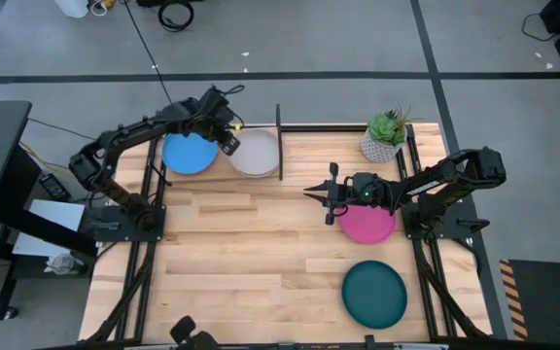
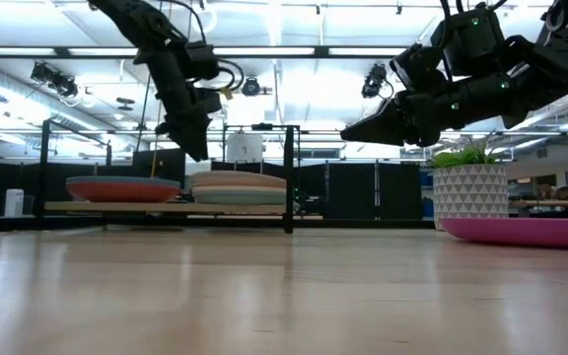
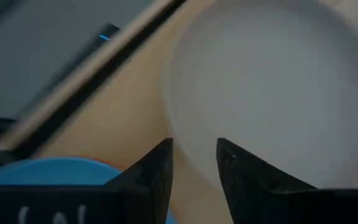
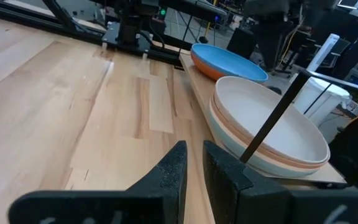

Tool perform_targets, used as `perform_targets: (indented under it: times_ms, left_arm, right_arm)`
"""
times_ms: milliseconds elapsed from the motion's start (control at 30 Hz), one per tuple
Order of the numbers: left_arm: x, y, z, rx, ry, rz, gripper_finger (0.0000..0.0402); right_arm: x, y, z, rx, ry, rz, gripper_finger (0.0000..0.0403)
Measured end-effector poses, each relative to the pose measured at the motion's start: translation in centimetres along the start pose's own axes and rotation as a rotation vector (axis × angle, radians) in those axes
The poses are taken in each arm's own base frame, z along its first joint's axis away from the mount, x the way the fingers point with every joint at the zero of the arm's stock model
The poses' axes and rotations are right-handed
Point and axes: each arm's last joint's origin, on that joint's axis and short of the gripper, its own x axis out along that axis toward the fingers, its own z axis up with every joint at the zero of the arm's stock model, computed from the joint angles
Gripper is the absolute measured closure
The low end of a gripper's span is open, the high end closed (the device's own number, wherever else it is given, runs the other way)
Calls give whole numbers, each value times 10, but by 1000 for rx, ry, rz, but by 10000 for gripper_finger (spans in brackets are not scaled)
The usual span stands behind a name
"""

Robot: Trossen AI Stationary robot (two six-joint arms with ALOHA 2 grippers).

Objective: Place and stack plates onto a shelf
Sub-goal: Stack the gray plate on top of the brown plate on the shelf, then stack the pink plate on top of the blue plate on the shelf

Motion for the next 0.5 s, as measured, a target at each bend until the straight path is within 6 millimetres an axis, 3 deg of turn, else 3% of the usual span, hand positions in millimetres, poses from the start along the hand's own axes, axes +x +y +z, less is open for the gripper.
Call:
perform_targets:
  times_ms: [267, 400, 500]
  left_arm:
    - [-1, -17, 0, 240, -3, 48, 269]
    - [-8, -26, -3, 350, -112, -82, 269]
    - [5, -27, -18, 371, -172, -156, 269]
  right_arm:
    - [0, 0, -1, 112, 16, 1, 345]
    - [0, 7, -7, 218, 92, 8, 345]
    - [4, 13, -6, 272, 215, -21, 346]
